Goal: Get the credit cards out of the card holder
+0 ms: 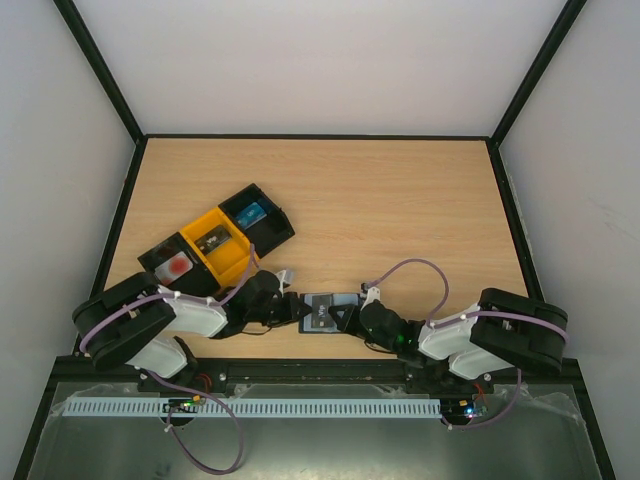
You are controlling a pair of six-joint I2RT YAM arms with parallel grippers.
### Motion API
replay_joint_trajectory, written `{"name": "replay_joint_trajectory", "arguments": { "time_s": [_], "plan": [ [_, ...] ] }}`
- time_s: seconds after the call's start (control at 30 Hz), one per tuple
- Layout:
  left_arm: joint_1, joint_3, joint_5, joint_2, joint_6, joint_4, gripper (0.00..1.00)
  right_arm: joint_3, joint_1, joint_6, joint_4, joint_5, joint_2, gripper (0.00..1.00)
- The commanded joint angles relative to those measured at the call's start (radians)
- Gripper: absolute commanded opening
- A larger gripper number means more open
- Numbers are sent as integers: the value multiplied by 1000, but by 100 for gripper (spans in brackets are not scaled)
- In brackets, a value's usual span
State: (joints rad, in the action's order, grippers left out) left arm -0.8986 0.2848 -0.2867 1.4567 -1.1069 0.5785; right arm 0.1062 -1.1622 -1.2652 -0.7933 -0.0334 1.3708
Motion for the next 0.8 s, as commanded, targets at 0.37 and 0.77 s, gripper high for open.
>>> {"name": "replay_joint_trajectory", "arguments": {
  "time_s": [0.37, 0.77],
  "plan": [
    [-2, -33, 33, 53, 24, -78, 3, -58, 6, -25, -76, -8, -16, 2],
    [-3, -37, 37, 48, 22, -83, 3, -91, 13, -33, -62, -23, -75, 5]
  ]
}}
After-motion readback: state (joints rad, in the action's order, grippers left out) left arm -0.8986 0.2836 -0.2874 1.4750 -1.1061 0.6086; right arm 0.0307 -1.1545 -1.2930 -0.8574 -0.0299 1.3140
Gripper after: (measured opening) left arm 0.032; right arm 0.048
